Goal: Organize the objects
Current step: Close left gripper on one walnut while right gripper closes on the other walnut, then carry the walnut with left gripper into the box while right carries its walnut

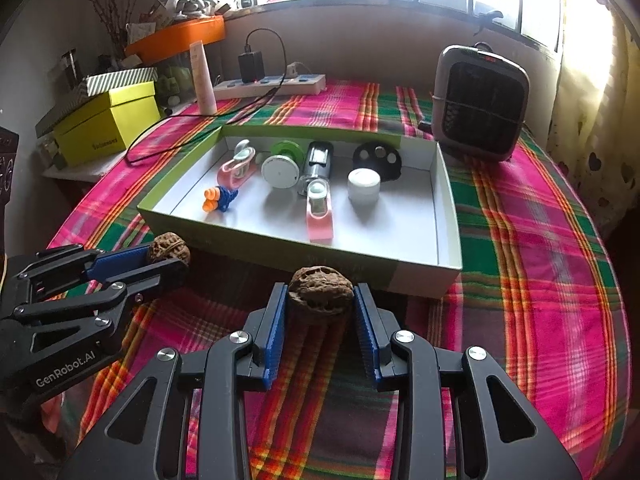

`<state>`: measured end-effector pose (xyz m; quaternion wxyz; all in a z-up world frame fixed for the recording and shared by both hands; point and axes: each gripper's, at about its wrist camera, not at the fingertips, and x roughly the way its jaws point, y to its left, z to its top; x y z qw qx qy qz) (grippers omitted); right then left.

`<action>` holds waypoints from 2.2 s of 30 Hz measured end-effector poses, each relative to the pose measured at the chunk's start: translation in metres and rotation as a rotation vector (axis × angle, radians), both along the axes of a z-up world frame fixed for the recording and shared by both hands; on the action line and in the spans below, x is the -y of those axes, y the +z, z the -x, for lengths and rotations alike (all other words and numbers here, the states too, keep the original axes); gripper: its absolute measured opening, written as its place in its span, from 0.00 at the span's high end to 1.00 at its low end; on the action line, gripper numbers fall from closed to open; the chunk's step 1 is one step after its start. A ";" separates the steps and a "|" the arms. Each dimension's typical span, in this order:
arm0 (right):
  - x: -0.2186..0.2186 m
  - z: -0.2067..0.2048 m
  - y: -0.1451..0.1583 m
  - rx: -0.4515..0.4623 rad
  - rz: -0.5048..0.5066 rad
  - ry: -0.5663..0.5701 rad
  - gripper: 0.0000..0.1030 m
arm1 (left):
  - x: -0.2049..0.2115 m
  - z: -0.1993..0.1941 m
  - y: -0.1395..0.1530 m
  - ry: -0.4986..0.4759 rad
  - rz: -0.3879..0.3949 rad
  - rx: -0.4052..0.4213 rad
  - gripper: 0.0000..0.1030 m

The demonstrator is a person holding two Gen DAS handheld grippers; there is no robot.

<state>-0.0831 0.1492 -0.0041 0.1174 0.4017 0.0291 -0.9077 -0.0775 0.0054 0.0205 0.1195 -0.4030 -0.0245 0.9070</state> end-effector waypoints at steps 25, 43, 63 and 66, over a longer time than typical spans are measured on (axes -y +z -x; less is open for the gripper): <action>-0.010 0.029 0.020 -0.054 -0.013 -0.024 0.67 | -0.010 0.039 0.022 -0.006 -0.028 -0.035 0.75; -0.023 0.067 0.006 -0.011 -0.018 -0.050 0.67 | -0.020 0.073 0.007 0.005 -0.004 0.001 0.75; -0.023 0.082 -0.009 0.014 -0.049 -0.034 0.67 | -0.024 0.090 -0.010 0.006 0.003 0.047 0.75; -0.023 0.083 -0.010 0.016 -0.048 -0.030 0.67 | -0.024 0.090 -0.011 0.009 0.004 0.050 0.75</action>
